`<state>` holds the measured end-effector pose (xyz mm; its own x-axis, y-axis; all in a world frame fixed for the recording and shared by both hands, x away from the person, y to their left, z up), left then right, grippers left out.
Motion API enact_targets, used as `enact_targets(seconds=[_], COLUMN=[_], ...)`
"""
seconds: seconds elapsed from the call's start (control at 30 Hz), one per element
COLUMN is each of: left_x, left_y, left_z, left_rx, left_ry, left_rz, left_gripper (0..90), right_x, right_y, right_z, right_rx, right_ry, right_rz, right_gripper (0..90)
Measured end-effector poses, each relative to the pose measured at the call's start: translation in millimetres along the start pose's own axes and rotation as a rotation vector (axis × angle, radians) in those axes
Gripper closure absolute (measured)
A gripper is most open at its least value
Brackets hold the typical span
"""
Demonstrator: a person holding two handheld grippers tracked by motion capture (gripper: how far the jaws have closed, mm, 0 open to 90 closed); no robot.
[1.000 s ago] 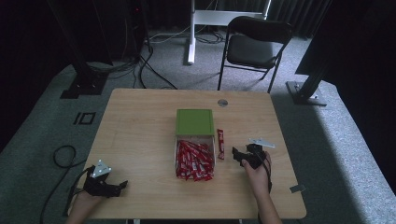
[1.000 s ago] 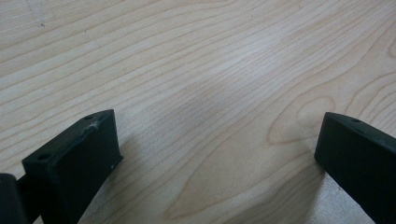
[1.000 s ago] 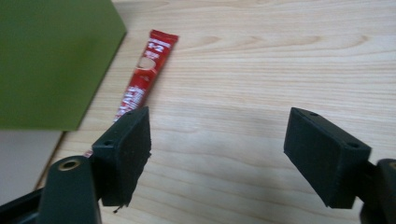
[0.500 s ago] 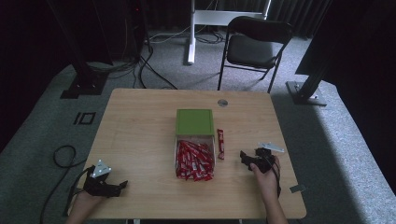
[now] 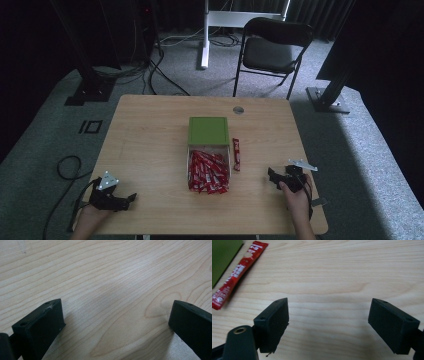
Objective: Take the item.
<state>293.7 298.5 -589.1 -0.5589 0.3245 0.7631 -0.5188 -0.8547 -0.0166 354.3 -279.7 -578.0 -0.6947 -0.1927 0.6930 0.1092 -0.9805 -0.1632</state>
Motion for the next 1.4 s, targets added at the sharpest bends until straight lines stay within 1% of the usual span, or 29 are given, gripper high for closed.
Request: enact_targets(seconds=[0.1, 0.2, 0.33, 0.6, 0.67, 0.77, 0.8, 0.83, 0.87, 0.93, 0.97, 1.0, 1.13, 1.27, 1.33, 1.4], left_x=[0.0, 0.0, 0.0, 0.0, 0.0, 0.0, 0.0, 0.0, 0.0, 0.0, 0.0, 0.0, 0.0, 0.0, 0.0, 0.0], left_y=[0.0, 0.0, 0.0, 0.0, 0.0, 0.0, 0.0, 0.0, 0.0, 0.0, 0.0, 0.0, 0.0, 0.0, 0.0, 0.0], left_z=[0.0, 0.0, 0.0, 0.0, 0.0, 0.0, 0.0, 0.0, 0.0, 0.0, 0.0, 0.0, 0.0, 0.0, 0.0, 0.0], left_rx=[0.000, 0.000, 0.000, 0.000, 0.000, 0.000, 0.000, 0.000, 0.000, 0.000, 0.000, 0.000, 0.000, 0.000, 0.000, 0.000], left_ry=[0.000, 0.000, 0.000, 0.000, 0.000, 0.000, 0.000, 0.000, 0.000, 0.000, 0.000, 0.000, -0.001, 0.000, 0.000, 0.000], left_rz=[0.000, 0.000, 0.000, 0.000, 0.000, 0.000, 0.000, 0.000, 0.000, 0.000, 0.000, 0.000, 0.000, 0.000, 0.000, 0.000], left_gripper=[0.8, 0.8, 0.8, 0.7, 0.8, 0.8, 0.8, 0.7, 0.8, 0.8, 0.8, 0.8, 0.8, 0.8, 0.8, 0.8], right_x=[2.9, 7.5, 10.3, 17.4, 19.2, 22.7, 25.9, 27.3, 27.3, 29.5, 31.1, 31.1, 33.8, 34.7, 35.9, 36.3], right_y=[3.4, 9.4, 14.4, 20.0, 22.4, 25.9, 27.9, 29.1, 29.1, 31.0, 32.3, 32.3, 29.9, 26.2, 23.2, 23.5], right_z=[-2.4, -7.6, -12.8, -22.3, -26.9, -31.7, -34.4, -36.0, -36.0, -39.3, -42.1, -42.1, -47.2, -49.0, -51.1, -51.4], right_rx=[-0.004, -0.012, -0.018, -0.029, -0.033, -0.040, -0.043, -0.040, -0.040, -0.024, -0.017, -0.017, 0.028, 0.036, 0.035, 0.034], right_ry=[0.002, 0.004, 0.005, 0.006, 0.001, 0.001, -0.003, -0.002, -0.002, 0.000, 0.003, 0.003, -0.018, -0.019, -0.020, -0.020], right_rz=[-0.003, -0.016, -0.032, -0.044, -0.058, -0.065, -0.073, -0.084, -0.084, -0.110, -0.134, -0.134, -0.174, -0.179, -0.170, -0.170], right_gripper=[16.6, 14.3, 14.4, 14.4, 14.5, 14.5, 14.4, 14.5, 14.5, 14.4, 14.4, 14.4, 13.9, 13.8, 13.7, 13.7])
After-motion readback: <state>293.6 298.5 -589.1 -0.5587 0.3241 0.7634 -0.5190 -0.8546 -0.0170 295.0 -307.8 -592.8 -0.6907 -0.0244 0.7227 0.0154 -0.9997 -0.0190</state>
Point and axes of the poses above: each handheld gripper's, and its own axes: x roughly backward along the jaws, z roughly out of its top, y roughly to its right, the point moved 5 cm from there along -x, roughly forward along the jaws, and after that the axes turned 3 degrees about -y, right-handed, at the moved point
